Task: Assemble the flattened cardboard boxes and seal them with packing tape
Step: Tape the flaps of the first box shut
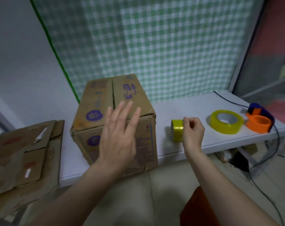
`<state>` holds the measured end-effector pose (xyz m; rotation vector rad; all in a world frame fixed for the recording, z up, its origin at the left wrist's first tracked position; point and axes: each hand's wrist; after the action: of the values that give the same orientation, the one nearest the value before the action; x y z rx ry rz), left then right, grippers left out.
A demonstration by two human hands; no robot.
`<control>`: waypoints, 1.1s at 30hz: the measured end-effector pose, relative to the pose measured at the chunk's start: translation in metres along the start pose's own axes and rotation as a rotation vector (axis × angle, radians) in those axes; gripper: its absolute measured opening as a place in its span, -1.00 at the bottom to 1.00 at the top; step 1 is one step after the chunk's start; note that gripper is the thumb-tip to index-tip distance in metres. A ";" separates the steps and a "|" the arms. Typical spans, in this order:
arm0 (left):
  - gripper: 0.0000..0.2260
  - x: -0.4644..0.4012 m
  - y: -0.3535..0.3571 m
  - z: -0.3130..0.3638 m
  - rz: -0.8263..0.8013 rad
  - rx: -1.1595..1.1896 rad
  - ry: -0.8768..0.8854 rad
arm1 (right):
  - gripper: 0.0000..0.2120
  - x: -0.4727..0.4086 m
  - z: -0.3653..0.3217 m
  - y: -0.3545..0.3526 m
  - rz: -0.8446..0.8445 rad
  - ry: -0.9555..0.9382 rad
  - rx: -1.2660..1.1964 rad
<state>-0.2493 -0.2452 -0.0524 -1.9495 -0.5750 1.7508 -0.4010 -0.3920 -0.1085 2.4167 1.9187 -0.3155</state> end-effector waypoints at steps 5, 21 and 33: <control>-0.50 -0.019 0.040 0.040 -0.246 0.003 0.077 | -0.83 -0.038 0.073 -0.021 -0.147 0.230 0.366; -0.32 0.038 0.132 0.080 -0.998 0.604 -0.539 | -0.80 -0.056 0.107 -0.009 -0.570 0.501 -0.538; -0.29 0.007 0.170 0.092 -0.625 0.941 -1.131 | 0.02 -0.062 0.098 -0.042 -0.607 0.644 -1.116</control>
<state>-0.3387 -0.3738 -0.1658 -0.0392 -0.4562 1.9727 -0.4683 -0.4573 -0.1890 1.2207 2.0733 1.2957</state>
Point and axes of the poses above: each hand's wrist, its own x-axis away from the middle knuckle, its own y-axis out of the palm, z = x × y, and after that the axes turned 7 degrees about x, right-handed
